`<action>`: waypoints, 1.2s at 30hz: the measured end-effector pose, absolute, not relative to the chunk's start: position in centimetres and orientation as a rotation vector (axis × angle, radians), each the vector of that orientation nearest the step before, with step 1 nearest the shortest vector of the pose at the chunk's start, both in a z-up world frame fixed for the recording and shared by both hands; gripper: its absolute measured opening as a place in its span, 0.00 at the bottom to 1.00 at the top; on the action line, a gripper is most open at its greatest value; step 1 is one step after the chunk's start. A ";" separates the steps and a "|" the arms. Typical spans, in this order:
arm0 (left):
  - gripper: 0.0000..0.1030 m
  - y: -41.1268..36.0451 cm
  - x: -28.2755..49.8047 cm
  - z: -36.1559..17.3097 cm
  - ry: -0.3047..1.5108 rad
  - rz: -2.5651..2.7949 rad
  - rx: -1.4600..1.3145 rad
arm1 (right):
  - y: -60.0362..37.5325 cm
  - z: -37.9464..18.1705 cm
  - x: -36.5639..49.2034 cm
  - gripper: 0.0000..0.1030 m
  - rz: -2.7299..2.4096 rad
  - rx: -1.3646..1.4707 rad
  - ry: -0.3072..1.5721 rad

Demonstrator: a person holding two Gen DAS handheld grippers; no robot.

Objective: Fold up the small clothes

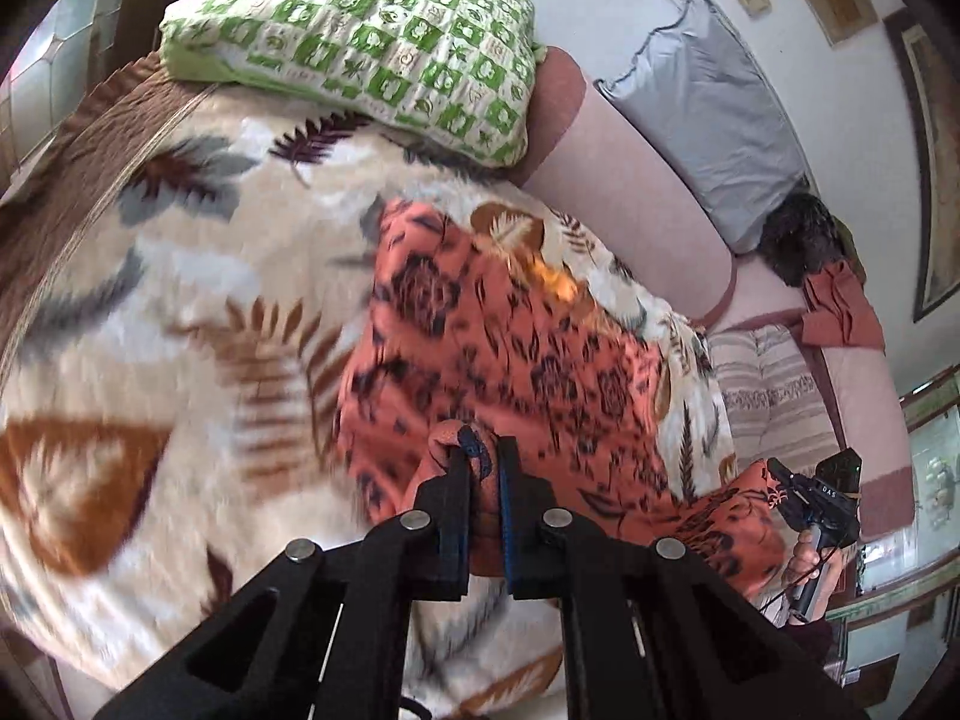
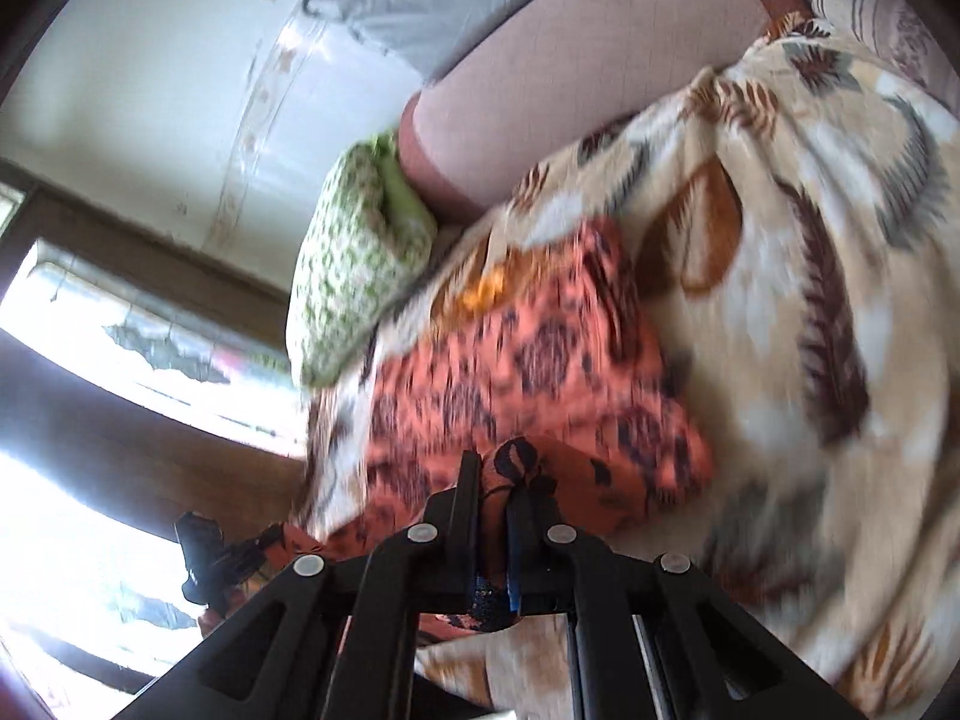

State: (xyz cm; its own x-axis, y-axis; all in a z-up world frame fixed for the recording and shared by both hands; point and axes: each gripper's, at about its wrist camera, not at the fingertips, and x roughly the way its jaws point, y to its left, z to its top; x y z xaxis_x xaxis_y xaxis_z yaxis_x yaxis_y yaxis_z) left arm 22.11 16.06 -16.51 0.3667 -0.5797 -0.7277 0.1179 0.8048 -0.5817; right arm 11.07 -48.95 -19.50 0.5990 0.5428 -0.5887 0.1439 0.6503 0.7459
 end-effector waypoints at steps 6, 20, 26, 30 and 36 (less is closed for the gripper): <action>0.07 14.4 33.7 -18.3 1.167 -0.417 -0.484 | -52.6 -22.0 22.3 0.07 0.183 0.930 0.910; 0.08 14.1 45.8 -29.9 1.242 -0.289 -0.682 | -58.1 -39.1 36.5 0.11 0.137 1.450 0.950; 0.37 15.4 42.2 -25.6 1.040 -0.346 -0.758 | -61.8 -37.3 30.0 0.83 0.061 1.515 0.711; 0.65 14.8 36.7 -19.9 0.785 -0.226 -0.633 | -60.5 -30.7 27.3 0.83 0.004 1.206 0.736; 0.78 12.1 29.3 -18.6 0.770 -0.078 -0.524 | -48.3 -25.1 27.6 0.75 0.163 0.745 0.939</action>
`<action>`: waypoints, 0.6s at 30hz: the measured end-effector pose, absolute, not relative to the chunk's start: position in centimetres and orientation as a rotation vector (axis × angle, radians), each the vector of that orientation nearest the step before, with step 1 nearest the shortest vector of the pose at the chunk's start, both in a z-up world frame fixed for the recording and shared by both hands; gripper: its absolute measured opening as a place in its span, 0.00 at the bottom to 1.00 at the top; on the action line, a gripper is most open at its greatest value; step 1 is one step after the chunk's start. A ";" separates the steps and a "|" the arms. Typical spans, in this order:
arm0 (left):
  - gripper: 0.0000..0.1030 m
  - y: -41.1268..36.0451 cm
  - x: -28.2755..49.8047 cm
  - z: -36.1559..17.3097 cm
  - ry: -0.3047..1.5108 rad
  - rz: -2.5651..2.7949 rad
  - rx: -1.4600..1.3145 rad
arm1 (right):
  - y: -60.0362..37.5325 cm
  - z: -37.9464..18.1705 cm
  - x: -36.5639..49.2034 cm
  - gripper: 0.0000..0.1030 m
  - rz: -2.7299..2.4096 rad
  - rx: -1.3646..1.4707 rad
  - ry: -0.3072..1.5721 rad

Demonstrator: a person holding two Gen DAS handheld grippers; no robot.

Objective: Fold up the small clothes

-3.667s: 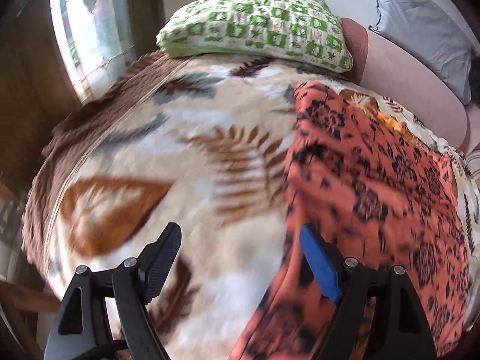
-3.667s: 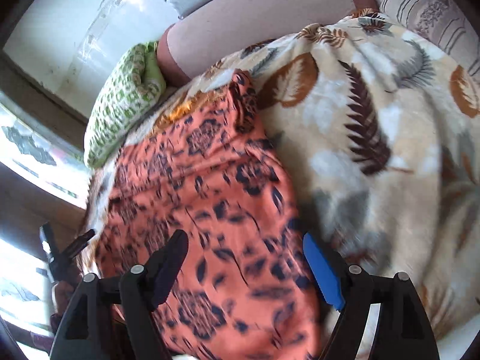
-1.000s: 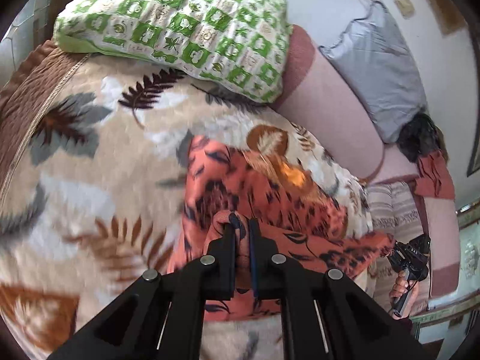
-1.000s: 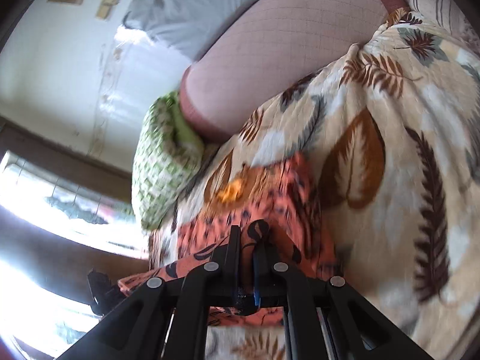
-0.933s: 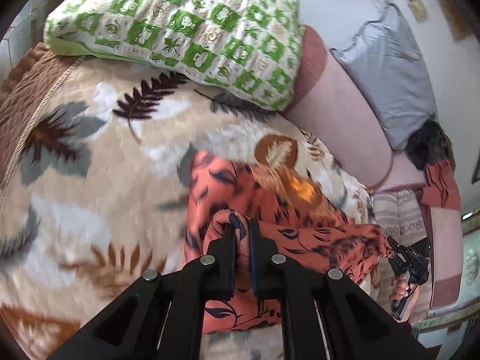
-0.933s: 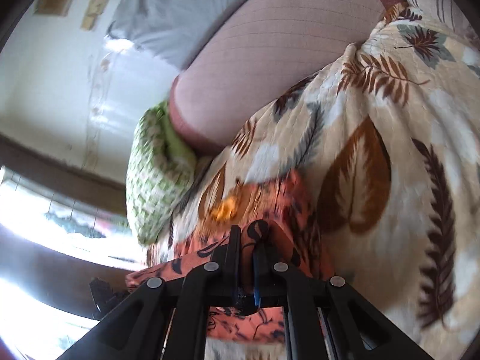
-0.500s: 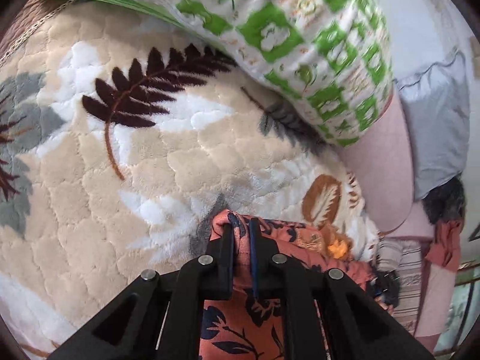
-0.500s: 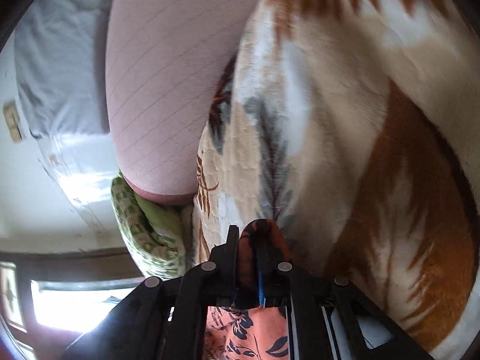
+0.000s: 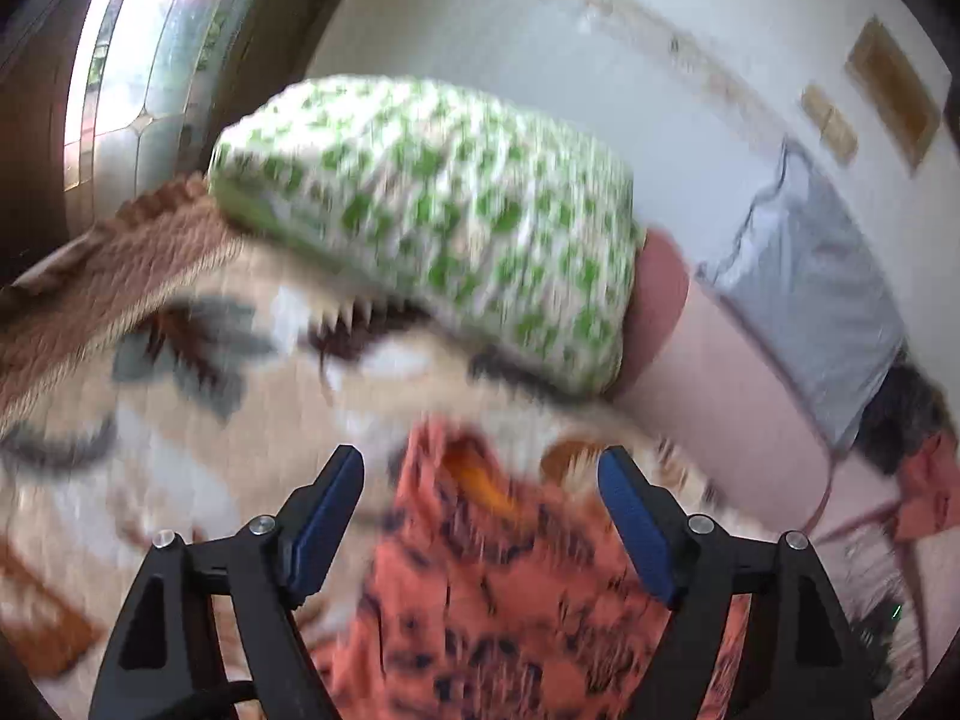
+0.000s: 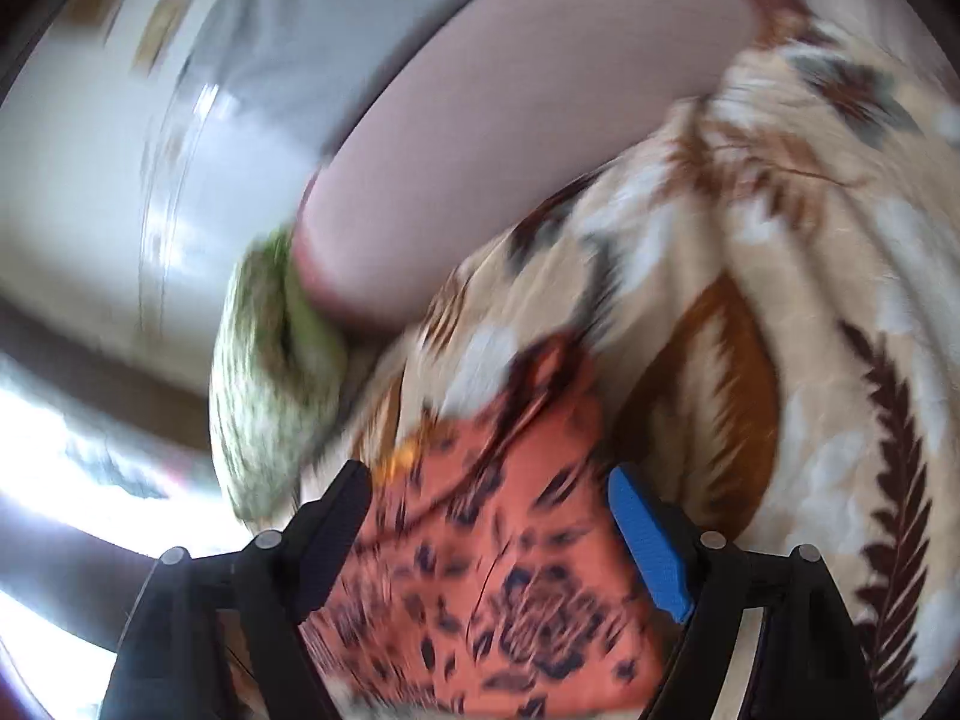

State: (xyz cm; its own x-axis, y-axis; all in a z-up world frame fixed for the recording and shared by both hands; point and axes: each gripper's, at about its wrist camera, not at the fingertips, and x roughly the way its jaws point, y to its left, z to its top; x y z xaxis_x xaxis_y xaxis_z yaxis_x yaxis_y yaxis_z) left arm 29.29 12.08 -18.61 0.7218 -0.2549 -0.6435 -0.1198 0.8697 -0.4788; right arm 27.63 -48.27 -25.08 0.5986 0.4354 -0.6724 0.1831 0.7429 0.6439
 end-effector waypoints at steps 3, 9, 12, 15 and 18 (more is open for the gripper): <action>0.78 8.7 26.9 -22.4 0.865 -0.065 -0.500 | -40.3 -25.7 28.8 0.54 0.242 0.546 1.038; 0.78 6.3 26.6 -27.9 0.946 0.020 -0.397 | -27.4 -30.6 32.3 0.33 0.318 0.278 1.178; 0.78 6.1 27.5 -28.2 0.979 0.037 -0.395 | -24.7 -32.5 36.2 0.34 0.265 0.184 1.156; 0.78 5.7 28.2 -28.3 0.985 0.024 -0.351 | -23.7 -32.2 40.8 0.33 0.199 0.144 1.082; 0.78 6.0 28.5 -28.2 0.987 0.015 -0.366 | -26.7 -30.2 43.6 0.33 0.096 0.264 0.961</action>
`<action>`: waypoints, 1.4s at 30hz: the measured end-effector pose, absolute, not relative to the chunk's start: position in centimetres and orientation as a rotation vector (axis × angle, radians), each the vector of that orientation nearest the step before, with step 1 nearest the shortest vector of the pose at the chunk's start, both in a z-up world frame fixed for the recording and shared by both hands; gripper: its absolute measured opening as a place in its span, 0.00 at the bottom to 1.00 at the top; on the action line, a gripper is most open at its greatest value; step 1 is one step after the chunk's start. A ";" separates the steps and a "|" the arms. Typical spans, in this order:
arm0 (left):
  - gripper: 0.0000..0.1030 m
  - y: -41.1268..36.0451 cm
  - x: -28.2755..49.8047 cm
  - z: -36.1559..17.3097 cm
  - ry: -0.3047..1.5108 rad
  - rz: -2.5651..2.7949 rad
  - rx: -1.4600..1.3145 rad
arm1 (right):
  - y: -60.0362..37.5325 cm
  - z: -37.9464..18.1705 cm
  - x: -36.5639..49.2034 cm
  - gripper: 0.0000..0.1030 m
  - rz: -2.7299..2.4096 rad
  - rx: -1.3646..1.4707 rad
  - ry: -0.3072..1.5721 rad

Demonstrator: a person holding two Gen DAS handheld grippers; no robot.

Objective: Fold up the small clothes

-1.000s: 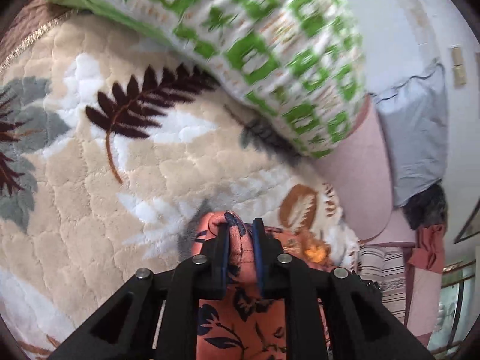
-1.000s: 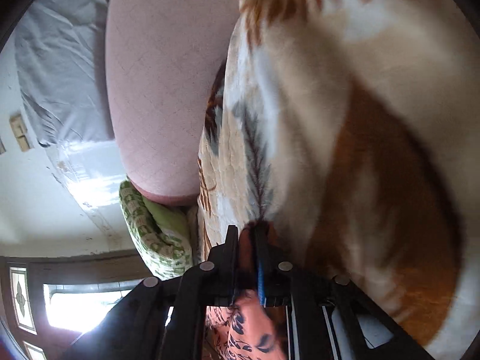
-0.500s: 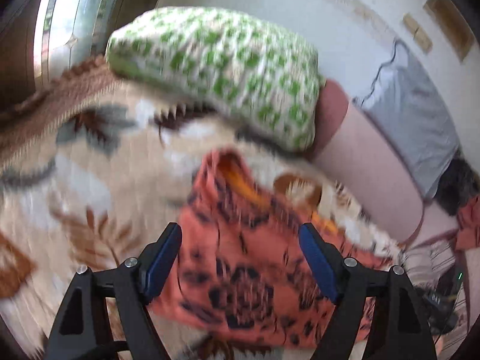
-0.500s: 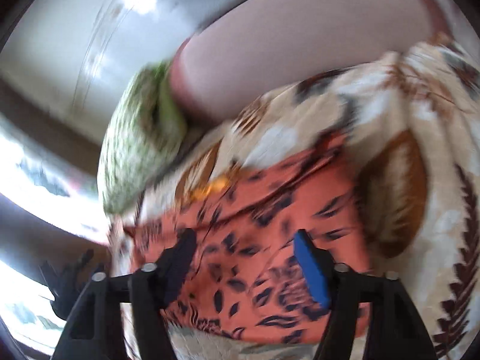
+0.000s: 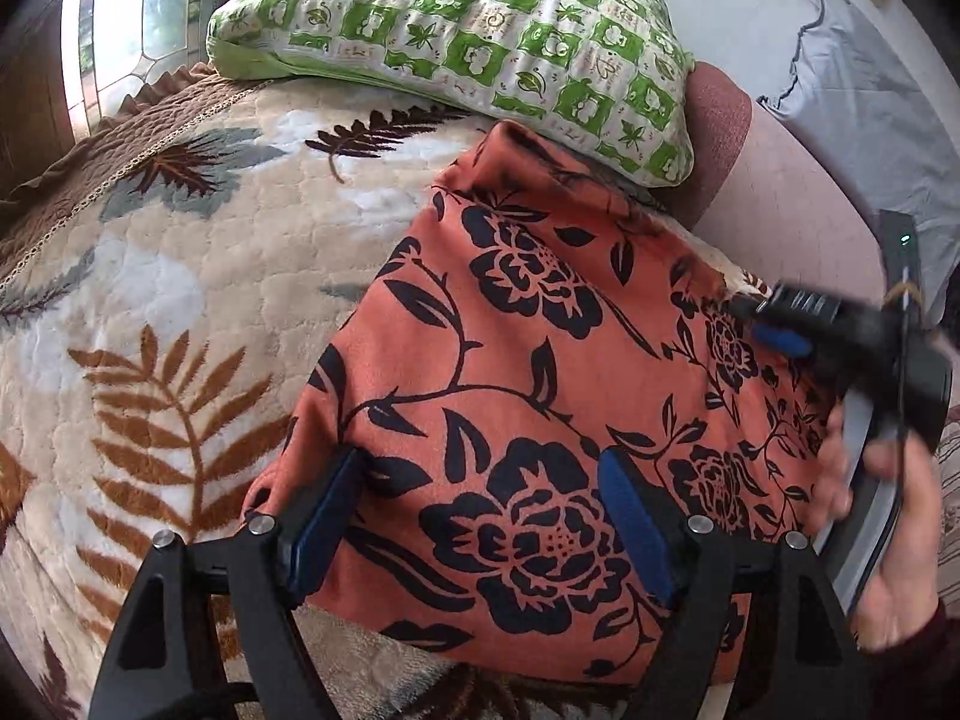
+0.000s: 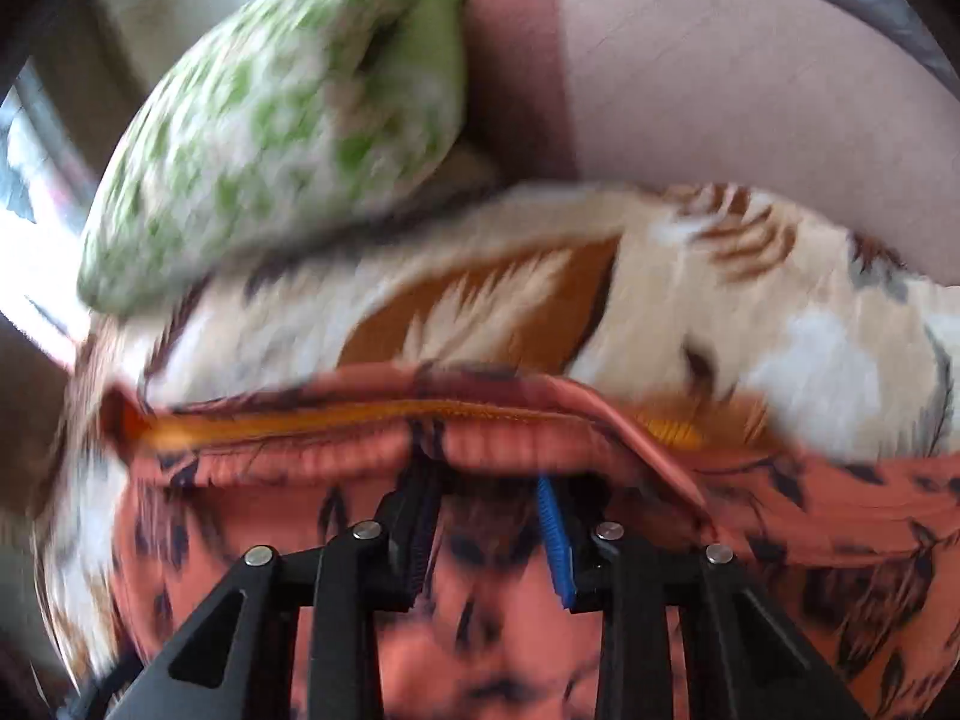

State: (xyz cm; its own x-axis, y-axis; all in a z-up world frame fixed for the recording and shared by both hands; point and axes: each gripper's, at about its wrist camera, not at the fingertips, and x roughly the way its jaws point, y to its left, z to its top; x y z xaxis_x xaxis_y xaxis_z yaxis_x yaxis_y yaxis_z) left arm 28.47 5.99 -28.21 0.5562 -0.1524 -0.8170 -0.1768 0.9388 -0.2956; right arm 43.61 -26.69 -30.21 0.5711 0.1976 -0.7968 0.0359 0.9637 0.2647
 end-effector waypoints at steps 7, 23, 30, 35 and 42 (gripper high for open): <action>0.78 6.7 28.3 -27.6 0.980 0.001 -0.415 | -33.3 -27.6 39.2 0.35 0.071 0.334 0.932; 0.84 4.5 28.0 -27.3 0.970 0.125 -0.101 | -42.1 -29.6 23.0 0.39 -0.002 0.381 0.973; 0.94 5.0 29.3 -29.6 1.050 0.159 -0.076 | -42.2 -32.4 20.7 0.50 -0.009 0.330 0.969; 0.94 5.5 28.6 -28.3 1.026 0.179 -0.125 | -43.3 -32.0 21.1 0.51 -0.038 0.449 0.962; 0.94 3.8 27.7 -25.2 0.941 0.131 -0.099 | -42.4 -29.2 20.6 0.51 0.028 0.486 0.882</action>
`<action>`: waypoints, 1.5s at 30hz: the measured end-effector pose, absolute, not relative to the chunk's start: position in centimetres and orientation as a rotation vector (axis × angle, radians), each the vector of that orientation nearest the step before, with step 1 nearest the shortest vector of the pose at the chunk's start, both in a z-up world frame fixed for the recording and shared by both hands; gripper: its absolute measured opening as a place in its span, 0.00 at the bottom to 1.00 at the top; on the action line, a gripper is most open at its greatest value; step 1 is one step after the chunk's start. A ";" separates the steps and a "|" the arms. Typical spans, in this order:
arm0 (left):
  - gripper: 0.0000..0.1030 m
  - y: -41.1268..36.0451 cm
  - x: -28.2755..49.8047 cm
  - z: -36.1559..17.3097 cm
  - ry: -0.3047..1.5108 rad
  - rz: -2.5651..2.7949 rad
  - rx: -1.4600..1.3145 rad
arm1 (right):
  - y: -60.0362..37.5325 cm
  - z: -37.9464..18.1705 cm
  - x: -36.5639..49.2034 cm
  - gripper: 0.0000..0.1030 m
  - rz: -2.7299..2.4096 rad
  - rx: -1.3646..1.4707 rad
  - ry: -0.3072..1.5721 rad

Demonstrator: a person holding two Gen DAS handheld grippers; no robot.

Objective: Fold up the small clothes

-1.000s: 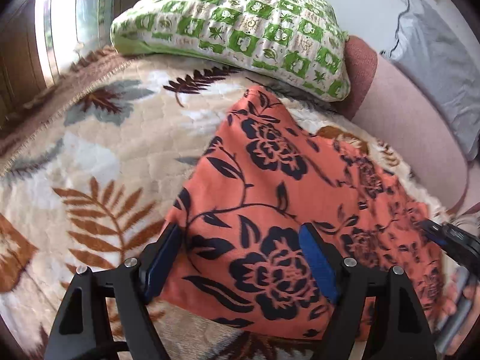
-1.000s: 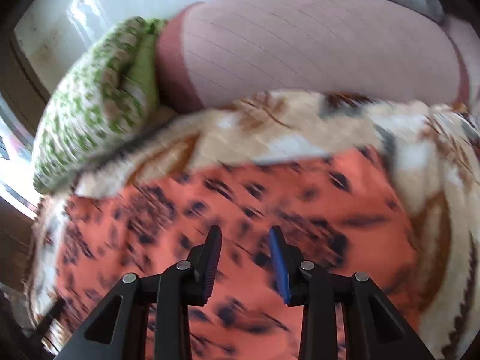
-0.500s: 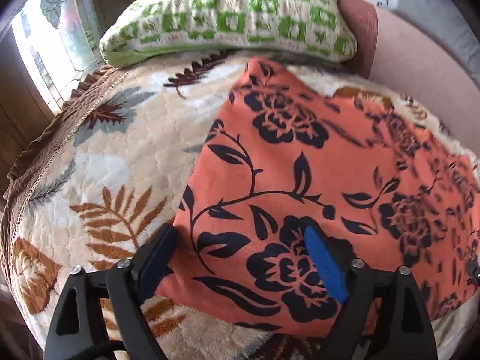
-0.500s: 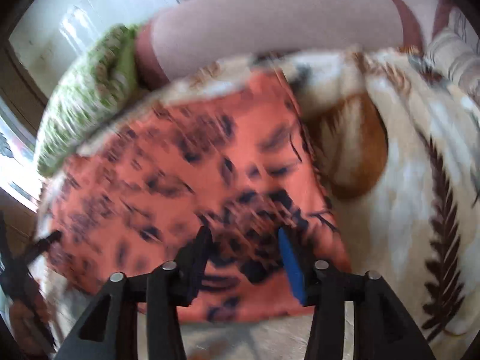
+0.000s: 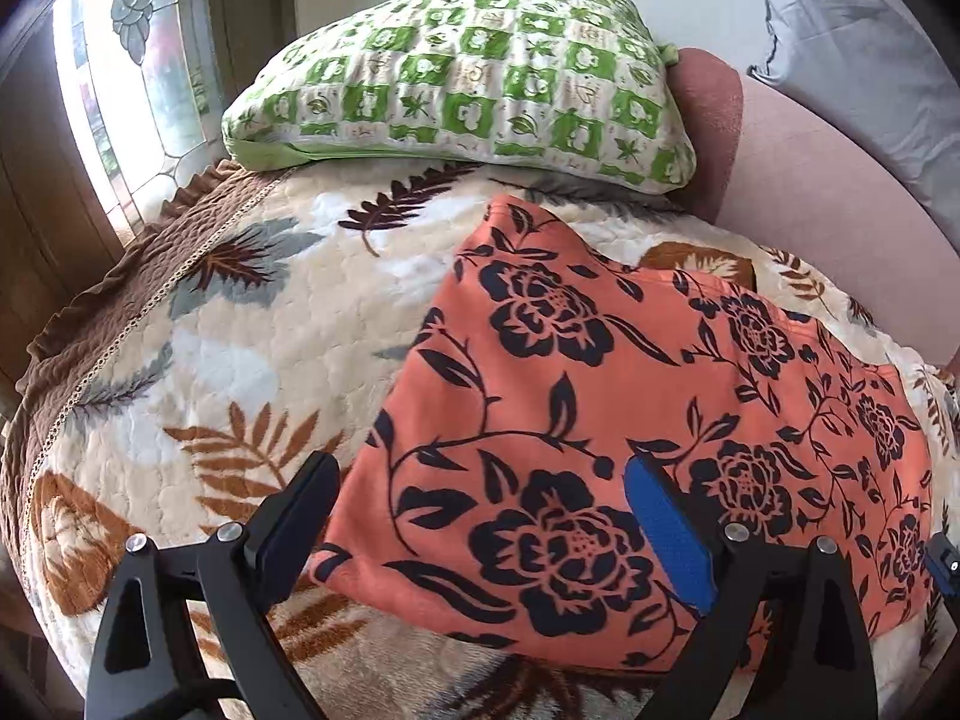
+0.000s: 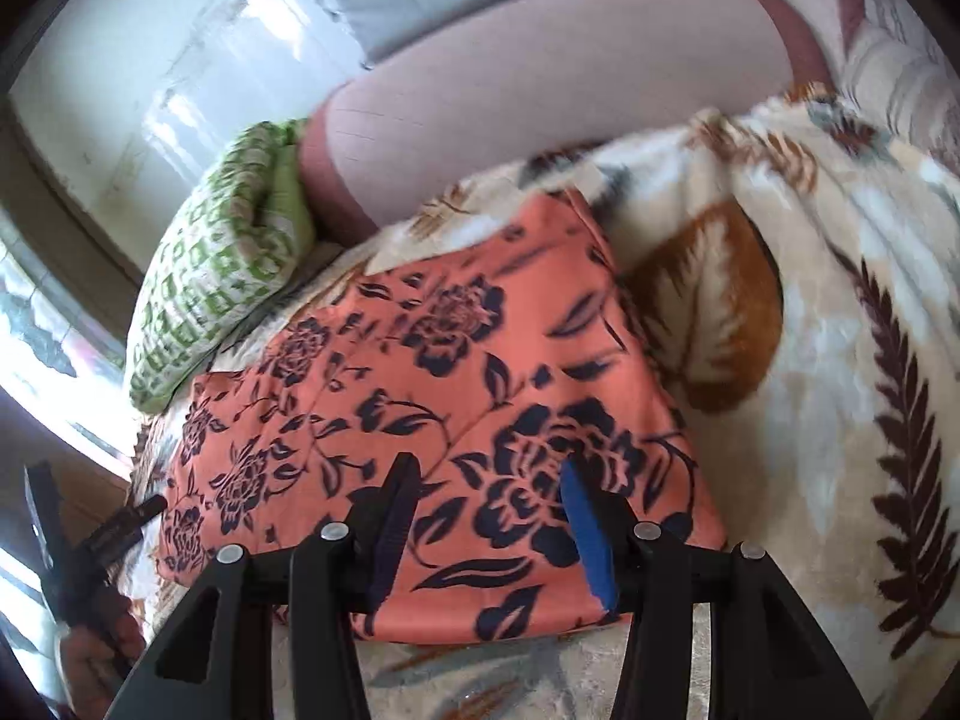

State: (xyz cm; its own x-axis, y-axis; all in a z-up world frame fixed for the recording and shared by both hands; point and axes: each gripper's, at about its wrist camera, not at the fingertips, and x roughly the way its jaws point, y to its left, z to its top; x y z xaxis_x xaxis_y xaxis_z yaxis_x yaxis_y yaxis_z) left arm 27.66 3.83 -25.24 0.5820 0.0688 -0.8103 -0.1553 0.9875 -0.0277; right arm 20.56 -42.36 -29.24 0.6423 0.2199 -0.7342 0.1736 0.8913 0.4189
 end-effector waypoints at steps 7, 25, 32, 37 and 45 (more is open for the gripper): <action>0.96 2.3 28.9 -29.0 1.074 0.133 0.027 | -41.0 -31.7 20.9 0.52 0.033 0.461 1.000; 0.96 3.5 25.4 -25.5 1.000 0.109 -0.075 | -42.2 -28.7 17.8 0.60 0.133 0.658 0.907; 0.96 3.6 21.4 -26.3 1.044 0.048 -0.145 | -41.6 -28.5 14.3 0.66 0.169 0.758 0.892; 0.96 4.3 19.5 -26.7 1.057 0.013 -0.219 | -41.9 -29.9 12.9 0.69 0.175 0.878 0.913; 0.96 7.5 21.5 -28.5 1.078 -0.004 -0.349 | -41.8 -33.1 14.2 0.70 0.193 1.005 0.968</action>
State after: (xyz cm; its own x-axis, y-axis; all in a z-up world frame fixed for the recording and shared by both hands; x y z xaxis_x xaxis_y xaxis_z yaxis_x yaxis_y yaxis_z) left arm 21.52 7.47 -28.48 0.4782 -0.1722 -0.8612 -0.1660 0.9452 -0.2811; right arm 14.16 -41.79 -33.14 0.5885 0.5461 -0.5961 0.2760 0.5573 0.7831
